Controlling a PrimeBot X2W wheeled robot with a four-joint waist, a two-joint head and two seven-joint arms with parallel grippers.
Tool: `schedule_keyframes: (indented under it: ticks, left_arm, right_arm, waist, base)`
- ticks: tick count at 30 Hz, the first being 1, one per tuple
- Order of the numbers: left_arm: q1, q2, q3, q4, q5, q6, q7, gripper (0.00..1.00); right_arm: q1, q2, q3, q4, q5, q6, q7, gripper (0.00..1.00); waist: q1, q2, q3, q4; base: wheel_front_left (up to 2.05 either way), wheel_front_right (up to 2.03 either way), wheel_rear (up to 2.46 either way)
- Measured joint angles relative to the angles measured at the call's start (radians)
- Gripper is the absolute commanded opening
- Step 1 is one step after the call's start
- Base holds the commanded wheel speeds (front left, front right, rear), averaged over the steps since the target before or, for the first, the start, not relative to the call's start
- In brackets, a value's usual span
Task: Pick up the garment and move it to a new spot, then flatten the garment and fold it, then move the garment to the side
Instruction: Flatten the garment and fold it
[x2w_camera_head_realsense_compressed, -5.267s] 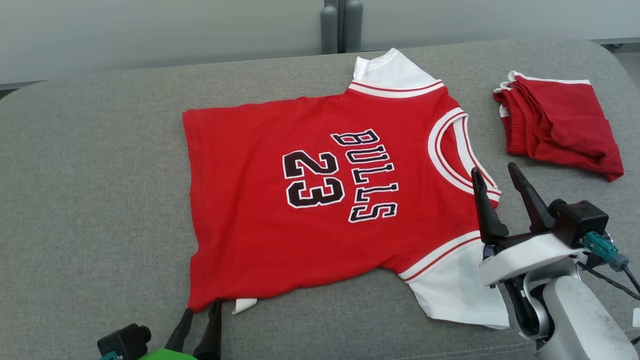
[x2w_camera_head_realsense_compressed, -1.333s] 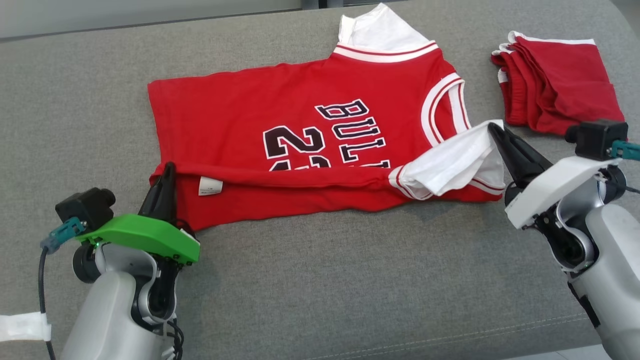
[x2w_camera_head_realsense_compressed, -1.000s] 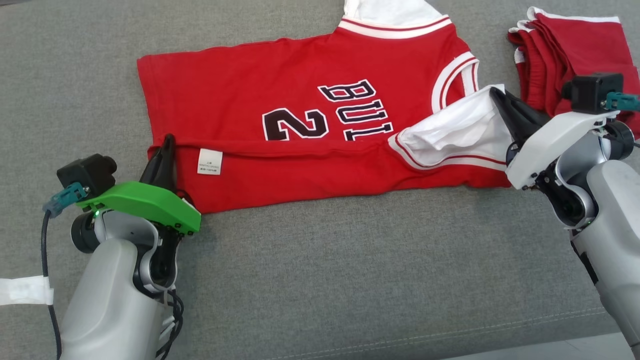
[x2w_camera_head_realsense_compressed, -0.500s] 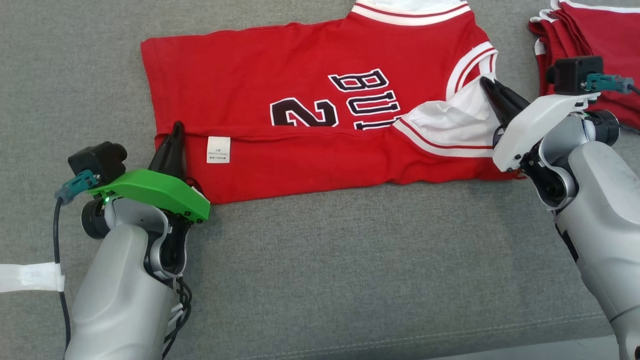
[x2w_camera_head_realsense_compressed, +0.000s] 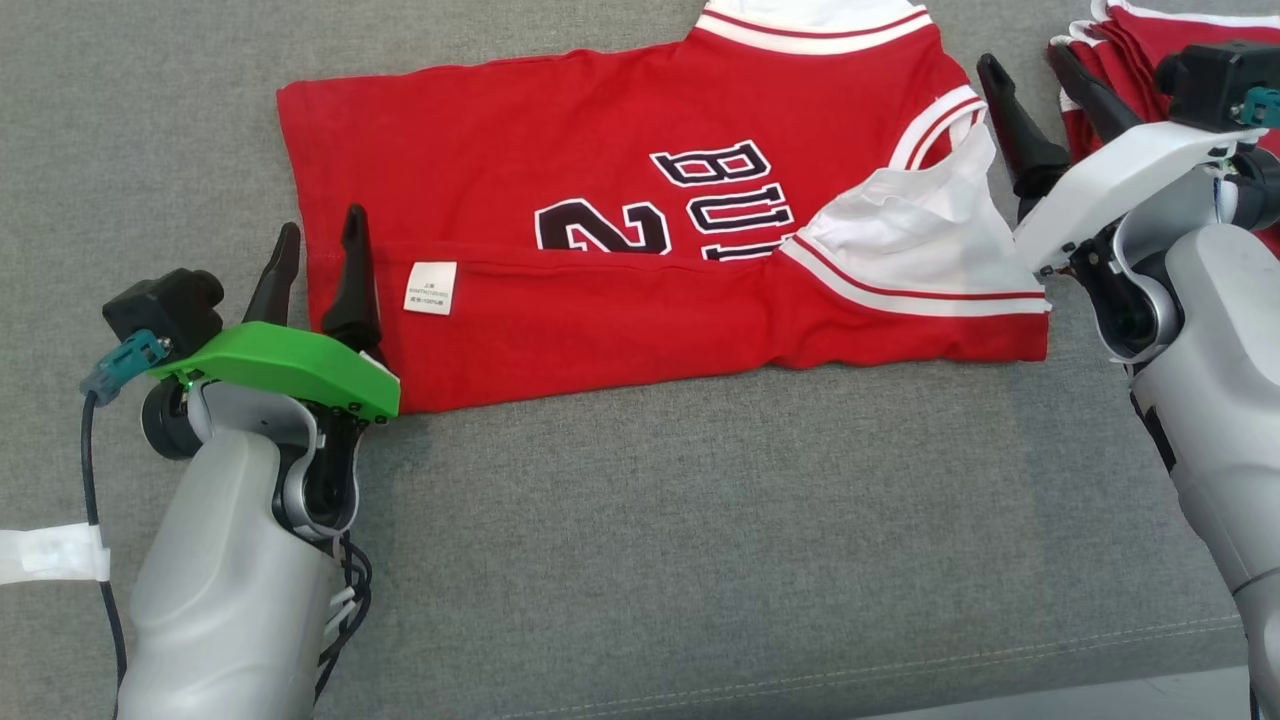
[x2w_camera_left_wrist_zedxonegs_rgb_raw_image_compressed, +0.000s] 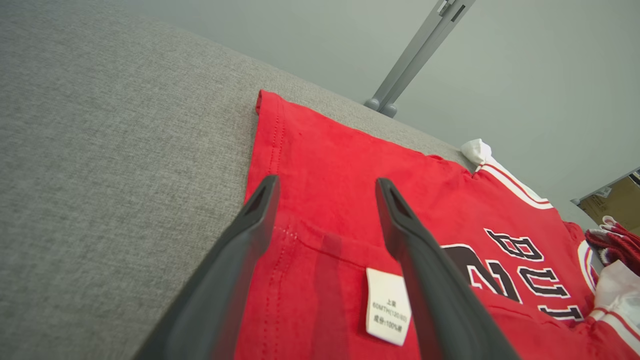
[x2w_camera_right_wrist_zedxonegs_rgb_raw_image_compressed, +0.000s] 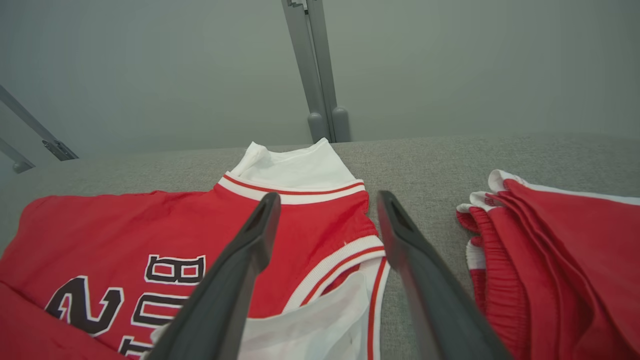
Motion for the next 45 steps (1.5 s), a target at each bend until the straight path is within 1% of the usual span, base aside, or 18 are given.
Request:
schedule_keyframes:
  ticks: [5, 12, 19, 23, 26, 32, 37, 38, 39, 41, 42, 43, 45]
  left_arm:
    - [0.014, 0.000, 0.009, -0.001, -0.010, -0.030, -0.022, 1.00]
    - [0.134, 0.001, 0.039, -0.007, -0.040, -0.044, -0.031, 1.00]
    - [0.230, 0.003, 0.022, -0.024, -0.050, -0.060, -0.019, 1.00]
    - [0.266, 0.002, 0.013, -0.039, -0.086, -0.061, 0.010, 1.00]
    - [0.290, 0.002, 0.004, -0.040, -0.094, -0.061, 0.031, 1.00]
    - [0.303, 0.001, 0.009, -0.044, -0.134, -0.065, 0.058, 1.00]
    - [0.303, 0.001, 0.033, -0.043, -0.164, -0.064, 0.072, 1.00]
    - [0.303, 0.001, 0.035, -0.043, -0.165, -0.064, 0.074, 0.97]
    - [0.303, 0.001, 0.038, -0.044, -0.170, -0.064, 0.074, 0.84]
    - [0.303, 0.000, 0.043, -0.045, -0.178, -0.064, 0.074, 0.45]
    - [0.302, 0.000, 0.044, -0.046, -0.183, -0.064, 0.074, 0.30]
    - [0.302, 0.000, 0.044, -0.047, -0.183, -0.064, 0.074, 0.00]
    - [0.302, 0.000, 0.044, -0.052, -0.183, -0.063, 0.074, 0.00]
  right_arm:
    - [0.005, -0.009, -0.034, 0.009, 0.011, 0.000, -0.070, 1.00]
    - [0.082, -0.040, -0.078, 0.002, 0.020, 0.000, -0.162, 1.00]
    - [0.177, -0.035, -0.102, -0.043, 0.031, 0.000, -0.172, 1.00]
    - [0.224, -0.020, -0.106, -0.077, 0.046, 0.000, -0.179, 1.00]
    - [0.252, 0.000, -0.109, -0.101, 0.052, 0.000, -0.179, 1.00]
    - [0.293, 0.034, -0.109, -0.133, 0.057, 0.000, -0.179, 1.00]
    - [0.326, 0.039, -0.109, -0.151, 0.057, 0.000, -0.181, 1.00]
    - [0.332, 0.042, -0.109, -0.153, 0.057, 0.000, -0.181, 1.00]
    - [0.339, 0.043, -0.109, -0.155, 0.057, 0.000, -0.181, 1.00]
    - [0.349, 0.045, -0.109, -0.156, 0.058, 0.000, -0.181, 1.00]
    - [0.360, 0.046, -0.111, -0.156, 0.061, 0.000, -0.181, 1.00]
    - [0.374, 0.047, -0.113, -0.155, 0.065, 0.000, -0.181, 1.00]
    - [0.404, 0.054, -0.115, -0.147, 0.077, 0.000, -0.181, 1.00]
  waist:
    - [0.0000, 0.0000, -0.018, -0.001]
    - [0.0000, 0.0000, -0.054, 0.003]
    - [0.0000, 0.0000, -0.092, 0.016]
    - [0.0000, 0.0000, -0.110, 0.024]
    - [0.0000, 0.0000, -0.117, 0.026]
    - [0.0000, 0.0000, -0.121, 0.008]
    - [0.0000, 0.0000, -0.120, -0.016]
    - [0.0000, 0.0000, -0.119, -0.021]
    - [0.0000, 0.0000, -0.119, -0.025]
    - [0.0000, 0.0000, -0.119, -0.029]
    - [0.0000, 0.0000, -0.118, -0.033]
    - [0.0000, 0.0000, -0.118, -0.035]
    - [0.0000, 0.0000, -0.116, -0.036]
  base:
    - [0.00, 0.00, 0.00]
    - [0.00, 0.00, 0.00]
    - [0.00, 0.00, 0.00]
    - [0.00, 0.00, 0.00]
    - [0.00, 0.00, 0.00]
    - [0.00, 0.00, 0.00]
    - [0.00, 0.00, 0.00]
    - [0.00, 0.00, 0.00]
    - [0.00, 0.00, 0.00]
    - [0.00, 0.00, 0.00]
    - [0.00, 0.00, 0.00]
    - [0.00, 0.00, 0.00]
    - [0.00, 0.00, 0.00]
